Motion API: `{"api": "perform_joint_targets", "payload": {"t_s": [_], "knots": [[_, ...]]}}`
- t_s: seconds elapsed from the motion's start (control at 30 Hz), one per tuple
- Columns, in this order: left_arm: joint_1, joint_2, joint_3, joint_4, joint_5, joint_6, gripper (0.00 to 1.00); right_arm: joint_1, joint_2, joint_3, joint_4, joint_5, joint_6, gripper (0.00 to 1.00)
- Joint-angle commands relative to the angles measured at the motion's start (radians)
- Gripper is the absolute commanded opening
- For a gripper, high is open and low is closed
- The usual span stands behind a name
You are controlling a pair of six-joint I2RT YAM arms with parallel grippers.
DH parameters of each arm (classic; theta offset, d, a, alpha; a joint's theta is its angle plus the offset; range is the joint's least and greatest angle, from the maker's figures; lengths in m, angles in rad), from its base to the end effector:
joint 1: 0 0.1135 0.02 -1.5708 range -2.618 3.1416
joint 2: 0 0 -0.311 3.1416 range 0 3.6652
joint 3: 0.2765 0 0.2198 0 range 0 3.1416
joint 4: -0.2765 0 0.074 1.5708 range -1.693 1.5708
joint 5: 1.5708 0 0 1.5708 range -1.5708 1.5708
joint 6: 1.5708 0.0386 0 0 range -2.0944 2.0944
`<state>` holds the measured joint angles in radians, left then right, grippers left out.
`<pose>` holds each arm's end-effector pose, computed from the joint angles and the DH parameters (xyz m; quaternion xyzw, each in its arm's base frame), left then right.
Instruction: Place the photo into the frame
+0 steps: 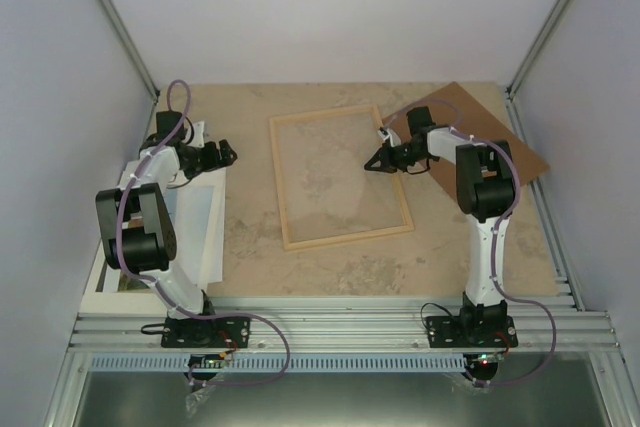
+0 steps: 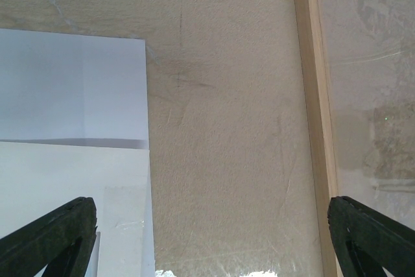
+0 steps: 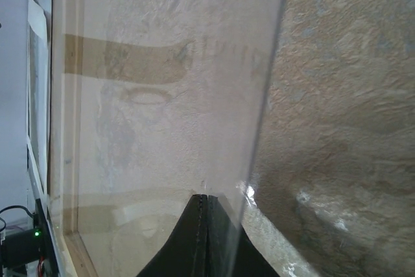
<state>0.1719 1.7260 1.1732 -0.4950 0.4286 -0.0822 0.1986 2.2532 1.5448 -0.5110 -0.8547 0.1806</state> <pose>0.3319 0.0413 0.2663 -0.0651 0.9433 -0.1939 0.2616 0.4354 0.1173 0.1696 -0.0805 0.8954 0.4307 0.0793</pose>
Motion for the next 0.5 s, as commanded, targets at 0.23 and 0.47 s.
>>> {"api": "perform_joint_targets", "payload": {"t_s": [0.23, 0.47], "knots": [[-0.002, 0.012, 0.021, 0.003, 0.013, 0.003, 0.99, -0.008, 0.013, 0.03, -0.014, 0.048, -0.022, 0.0], [-0.003, 0.015, 0.022, 0.003, 0.011, 0.003, 0.99, -0.011, 0.008, 0.034, -0.02, 0.069, -0.026, 0.0]]}}
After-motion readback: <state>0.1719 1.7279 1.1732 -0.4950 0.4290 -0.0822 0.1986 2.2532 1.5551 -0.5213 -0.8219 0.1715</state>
